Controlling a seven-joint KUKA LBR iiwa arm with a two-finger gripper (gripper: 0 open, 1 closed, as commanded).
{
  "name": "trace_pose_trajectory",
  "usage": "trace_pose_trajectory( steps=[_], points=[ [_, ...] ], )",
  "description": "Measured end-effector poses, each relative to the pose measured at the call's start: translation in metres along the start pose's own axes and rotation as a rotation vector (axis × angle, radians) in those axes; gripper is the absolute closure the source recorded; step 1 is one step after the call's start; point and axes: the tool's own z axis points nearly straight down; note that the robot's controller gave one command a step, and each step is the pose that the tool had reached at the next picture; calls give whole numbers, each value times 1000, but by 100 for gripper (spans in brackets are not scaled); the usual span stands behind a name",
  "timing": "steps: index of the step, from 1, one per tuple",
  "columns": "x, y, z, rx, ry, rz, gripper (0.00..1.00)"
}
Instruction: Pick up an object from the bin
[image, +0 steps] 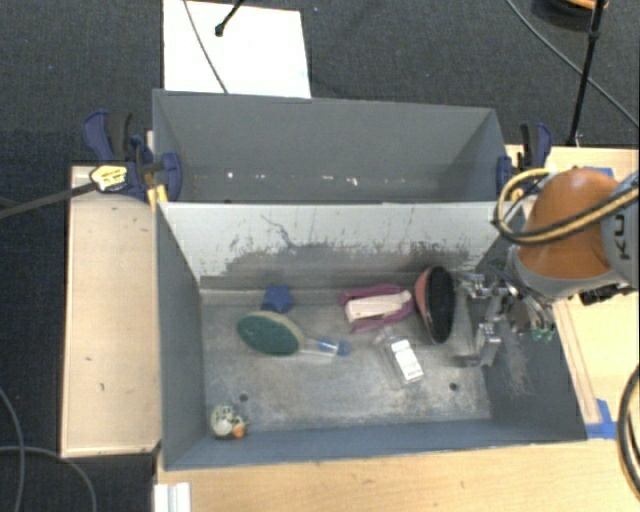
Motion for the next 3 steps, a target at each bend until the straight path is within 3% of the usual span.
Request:
trace_pose_trajectory(
  steps=[1, 2, 3],
  points=[
    [35, 39, -117, -1, -2, -420, 0],
    [10, 124, -15, -8, 8, -347, 0],
    [23, 122, -1, -4, 4, -801, 0]
  ],
)
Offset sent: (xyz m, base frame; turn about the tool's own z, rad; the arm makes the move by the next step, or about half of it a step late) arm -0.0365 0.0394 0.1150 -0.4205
